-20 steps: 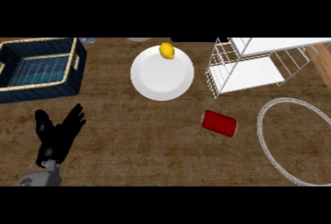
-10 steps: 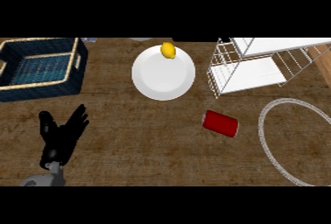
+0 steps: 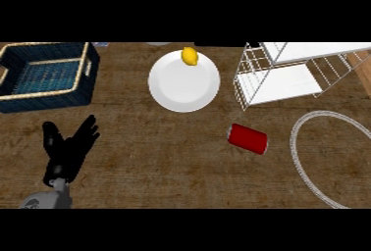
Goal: Pick the cupcake from the placemat and place it in the tiered shelf
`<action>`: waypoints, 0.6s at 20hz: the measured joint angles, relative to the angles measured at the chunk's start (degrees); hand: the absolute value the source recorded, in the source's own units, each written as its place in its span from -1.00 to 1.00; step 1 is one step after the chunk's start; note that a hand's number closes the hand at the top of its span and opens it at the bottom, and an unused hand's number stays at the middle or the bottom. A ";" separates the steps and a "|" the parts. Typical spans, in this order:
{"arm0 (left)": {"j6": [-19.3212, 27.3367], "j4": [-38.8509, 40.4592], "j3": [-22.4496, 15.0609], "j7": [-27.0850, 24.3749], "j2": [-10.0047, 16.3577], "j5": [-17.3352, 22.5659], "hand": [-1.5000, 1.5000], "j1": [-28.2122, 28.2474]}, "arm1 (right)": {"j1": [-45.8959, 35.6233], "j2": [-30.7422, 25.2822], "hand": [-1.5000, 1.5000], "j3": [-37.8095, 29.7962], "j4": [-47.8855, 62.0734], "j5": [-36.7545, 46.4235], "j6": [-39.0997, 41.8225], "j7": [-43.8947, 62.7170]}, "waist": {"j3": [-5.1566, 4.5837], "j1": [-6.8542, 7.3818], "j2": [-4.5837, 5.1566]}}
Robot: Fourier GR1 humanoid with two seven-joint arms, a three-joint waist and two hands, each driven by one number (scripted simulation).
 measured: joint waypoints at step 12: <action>-0.14 1.12 0.32 -0.86 -0.43 -0.52 0.00 -0.46 | -6.91 1.60 1.00 0.64 20.28 6.43 -10.00 -13.82 | 0.03 0.40 0.18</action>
